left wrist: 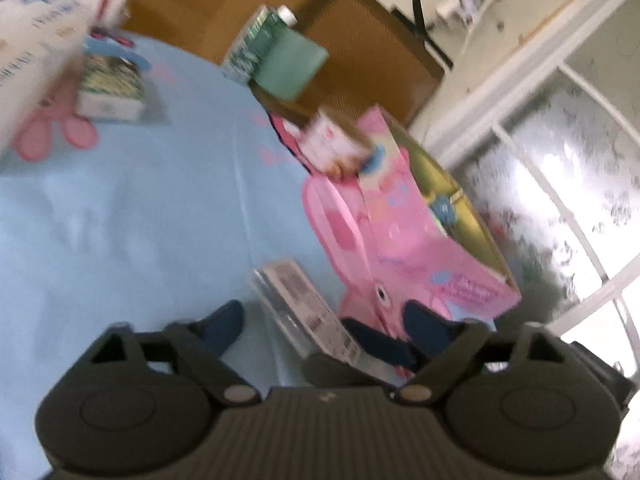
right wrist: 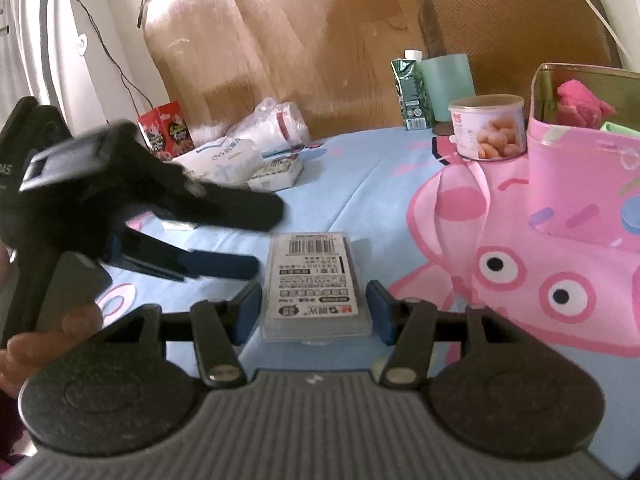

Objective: Organize soft objects
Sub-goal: 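Carry the clear packet with the left gripper into the pink tin and release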

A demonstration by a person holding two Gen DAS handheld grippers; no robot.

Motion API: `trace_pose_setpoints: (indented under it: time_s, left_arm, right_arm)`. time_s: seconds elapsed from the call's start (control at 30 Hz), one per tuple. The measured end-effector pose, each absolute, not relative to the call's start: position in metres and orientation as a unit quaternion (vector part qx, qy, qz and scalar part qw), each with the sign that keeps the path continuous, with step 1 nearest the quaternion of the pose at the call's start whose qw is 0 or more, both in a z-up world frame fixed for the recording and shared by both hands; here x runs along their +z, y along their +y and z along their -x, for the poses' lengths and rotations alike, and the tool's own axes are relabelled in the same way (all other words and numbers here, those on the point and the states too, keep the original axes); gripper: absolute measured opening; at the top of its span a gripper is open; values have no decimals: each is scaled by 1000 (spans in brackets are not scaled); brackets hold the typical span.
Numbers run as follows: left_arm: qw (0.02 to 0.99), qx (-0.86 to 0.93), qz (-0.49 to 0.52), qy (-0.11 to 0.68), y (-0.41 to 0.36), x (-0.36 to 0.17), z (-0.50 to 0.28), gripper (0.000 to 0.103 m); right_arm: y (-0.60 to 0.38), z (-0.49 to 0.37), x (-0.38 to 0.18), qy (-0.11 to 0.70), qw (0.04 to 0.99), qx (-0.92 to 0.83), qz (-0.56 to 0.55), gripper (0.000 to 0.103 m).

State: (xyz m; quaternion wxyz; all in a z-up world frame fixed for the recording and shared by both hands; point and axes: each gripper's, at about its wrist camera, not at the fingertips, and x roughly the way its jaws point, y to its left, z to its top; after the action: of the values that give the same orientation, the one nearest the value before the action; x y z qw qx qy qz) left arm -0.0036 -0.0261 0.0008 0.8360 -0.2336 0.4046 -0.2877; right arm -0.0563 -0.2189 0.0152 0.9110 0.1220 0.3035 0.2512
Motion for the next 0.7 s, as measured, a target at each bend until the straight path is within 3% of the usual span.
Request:
trace_pose_setpoints:
  time_s: [0.03, 0.07, 0.17, 0.6, 0.7]
  left_arm:
    - [833, -290, 229, 412, -33, -1, 2, 64]
    - [829, -294, 227, 418, -38, -1, 1, 58]
    - [827, -313, 213, 414, -56, 8, -2, 49]
    - [852, -376, 86, 353, -181, 81, -35, 49]
    - [863, -363, 56, 346, -213, 83, -51, 60]
  right_arm:
    - [-221, 58, 16, 301, 911, 251, -125, 60]
    - [-222, 60, 17, 297, 913, 250, -126, 59]
    - [-230, 71, 27, 264, 929, 236, -110, 59]
    - [-302, 75, 69, 130, 983, 109, -63, 60]
    - [-319, 60, 67, 124, 989, 67, -45, 60]
